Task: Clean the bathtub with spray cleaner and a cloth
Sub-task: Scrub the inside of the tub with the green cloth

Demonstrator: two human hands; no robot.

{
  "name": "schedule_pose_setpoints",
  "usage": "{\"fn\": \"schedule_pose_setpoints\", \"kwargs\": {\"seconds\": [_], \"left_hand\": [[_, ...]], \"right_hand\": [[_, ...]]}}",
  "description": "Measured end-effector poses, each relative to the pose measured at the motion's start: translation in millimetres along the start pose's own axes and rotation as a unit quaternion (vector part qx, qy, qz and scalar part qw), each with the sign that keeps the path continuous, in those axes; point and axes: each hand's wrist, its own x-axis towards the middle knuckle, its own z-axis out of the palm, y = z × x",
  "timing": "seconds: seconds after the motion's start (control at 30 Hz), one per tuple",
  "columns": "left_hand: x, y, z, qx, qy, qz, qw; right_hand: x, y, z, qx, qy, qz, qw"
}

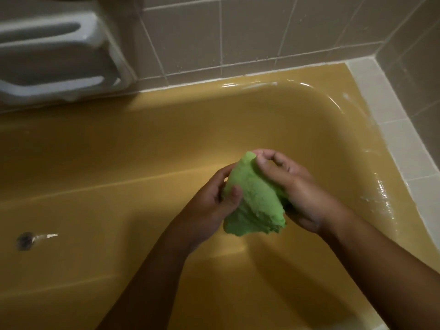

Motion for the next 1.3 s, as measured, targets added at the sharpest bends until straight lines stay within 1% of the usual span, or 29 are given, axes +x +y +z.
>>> {"fn": "schedule_pose_setpoints", "kwargs": {"seconds": [0.03, 0.07, 0.13, 0.17, 0.2, 0.23, 0.3, 0.33, 0.37, 0.4, 0.47, 0.57, 0.67, 0.73, 0.77, 0.8, 0.83, 0.9, 0.97, 1.03, 1.07, 1.13, 1.2, 1.23, 1.3], "left_hand": [[1, 4, 4, 0.007, 0.015, 0.006, 1.0], [3, 7, 7, 0.004, 0.049, 0.01, 0.999], [10, 8, 8, -0.012, 0.142, 0.021, 0.99], [14, 8, 8, -0.013, 0.179, 0.031, 0.983], [17, 6, 9, -0.002, 0.205, 0.042, 0.978], [22, 4, 9, 0.016, 0.221, 0.05, 0.974], [30, -4, 8, 0.046, 0.237, 0.048, 0.969], [34, -10, 8, 0.057, 0.241, 0.036, 0.968], [38, -17, 7, 0.062, 0.241, 0.024, 0.968], [40, -24, 8, 0.063, 0.24, 0.01, 0.969], [43, -37, 9, 0.053, 0.236, -0.023, 0.97], [49, -55, 8, 0.045, 0.222, -0.064, 0.972], [56, -73, 2, 0.042, 0.184, -0.078, 0.979], [60, -84, -4, 0.043, 0.152, -0.089, 0.984], [62, -90, -6, 0.06, 0.131, -0.089, 0.986], [63, -94, -8, 0.101, 0.113, -0.084, 0.985], [64, -98, -9, 0.161, 0.098, -0.078, 0.979], [70, -110, -12, 0.283, 0.079, -0.062, 0.954], [76, -125, -15, 0.362, 0.077, -0.048, 0.928], [81, -144, -19, 0.404, 0.087, -0.047, 0.909], [83, -155, -21, 0.41, 0.093, -0.051, 0.906], [87, -178, -26, 0.405, 0.101, -0.055, 0.907], [88, -200, -29, 0.382, 0.091, -0.049, 0.919], [89, -212, -30, 0.364, 0.08, -0.052, 0.926], [87, -234, -31, 0.333, 0.055, -0.078, 0.938]], "right_hand": [[0, -3, 3, 0.057, 0.004, 0.004, 0.998], [-1, -4, 4, 0.122, 0.01, 0.011, 0.992], [-2, -2, 5, 0.251, -0.012, 0.018, 0.968], [-2, 2, 6, 0.276, -0.034, 0.016, 0.96], [0, 7, 7, 0.268, -0.037, 0.017, 0.963], [3, 14, 9, 0.236, -0.019, 0.022, 0.971], [10, 27, 11, 0.12, 0.07, 0.033, 0.99], [13, 34, 11, 0.044, 0.118, 0.04, 0.991], [16, 39, 11, -0.034, 0.145, 0.045, 0.988], [20, 44, 10, -0.098, 0.154, 0.046, 0.982], [28, 57, 6, -0.177, 0.156, 0.048, 0.971], [43, 79, -7, -0.242, 0.147, 0.044, 0.958], [53, 95, -22, -0.268, 0.113, 0.043, 0.956], [57, 107, -32, -0.327, 0.084, 0.03, 0.941], [59, 113, -36, -0.364, 0.078, 0.02, 0.928], [61, 120, -40, -0.393, 0.078, 0.014, 0.916], [63, 126, -42, -0.408, 0.085, 0.014, 0.909], [69, 136, -47, -0.436, 0.1, 0.01, 0.894], [74, 146, -53, -0.506, 0.113, -0.013, 0.855], [80, 156, -59, -0.579, 0.119, -0.039, 0.805], [83, 161, -63, -0.611, 0.12, -0.045, 0.781], [91, 174, -72, -0.645, 0.113, -0.044, 0.754], [98, 189, -83, -0.651, 0.097, -0.046, 0.752], [102, 198, -90, -0.643, 0.084, -0.051, 0.76], [108, 217, -101, -0.593, 0.058, -0.044, 0.802]]}}
